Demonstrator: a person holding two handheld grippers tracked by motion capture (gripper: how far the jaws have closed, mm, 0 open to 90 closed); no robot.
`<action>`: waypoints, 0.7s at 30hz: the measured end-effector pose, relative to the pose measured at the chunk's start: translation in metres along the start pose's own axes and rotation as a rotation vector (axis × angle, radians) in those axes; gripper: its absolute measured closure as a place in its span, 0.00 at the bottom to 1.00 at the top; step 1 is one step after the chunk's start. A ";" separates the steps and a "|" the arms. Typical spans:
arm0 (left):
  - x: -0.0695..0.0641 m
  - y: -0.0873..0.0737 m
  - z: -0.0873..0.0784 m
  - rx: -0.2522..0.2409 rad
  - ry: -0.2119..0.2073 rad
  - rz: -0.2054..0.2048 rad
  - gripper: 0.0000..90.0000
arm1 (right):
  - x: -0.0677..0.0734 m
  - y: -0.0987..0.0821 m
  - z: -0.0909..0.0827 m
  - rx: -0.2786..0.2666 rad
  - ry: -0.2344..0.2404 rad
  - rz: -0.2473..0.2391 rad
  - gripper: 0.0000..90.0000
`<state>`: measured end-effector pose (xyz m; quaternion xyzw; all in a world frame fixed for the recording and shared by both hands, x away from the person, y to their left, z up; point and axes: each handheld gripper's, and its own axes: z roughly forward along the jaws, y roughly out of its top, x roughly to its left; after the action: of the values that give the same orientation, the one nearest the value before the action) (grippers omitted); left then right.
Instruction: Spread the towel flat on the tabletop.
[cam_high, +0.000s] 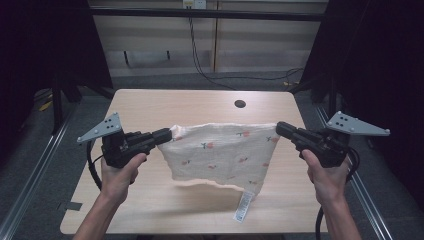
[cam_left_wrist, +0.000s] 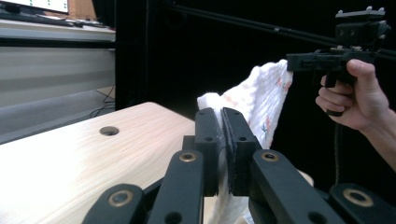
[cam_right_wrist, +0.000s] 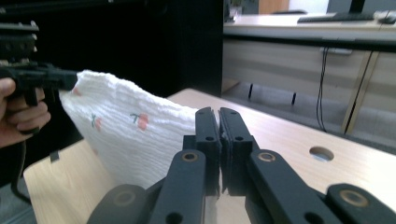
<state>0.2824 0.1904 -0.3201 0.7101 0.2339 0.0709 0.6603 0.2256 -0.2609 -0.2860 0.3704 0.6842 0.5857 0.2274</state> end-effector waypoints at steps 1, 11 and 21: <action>-0.001 0.002 0.000 0.006 0.004 0.015 0.96 | 0.003 0.002 -0.002 -0.011 -0.007 -0.006 0.97; 0.054 -0.033 0.031 0.105 0.099 -0.101 0.96 | -0.026 -0.031 0.051 0.093 -0.023 0.063 0.97; 0.102 -0.062 0.062 0.158 0.151 -0.160 0.95 | -0.060 -0.064 0.109 0.199 -0.018 0.112 0.97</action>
<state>0.3824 0.1791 -0.4092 0.7316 0.3436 0.0527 0.5864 0.3287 -0.2414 -0.3782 0.4339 0.7152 0.5233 0.1625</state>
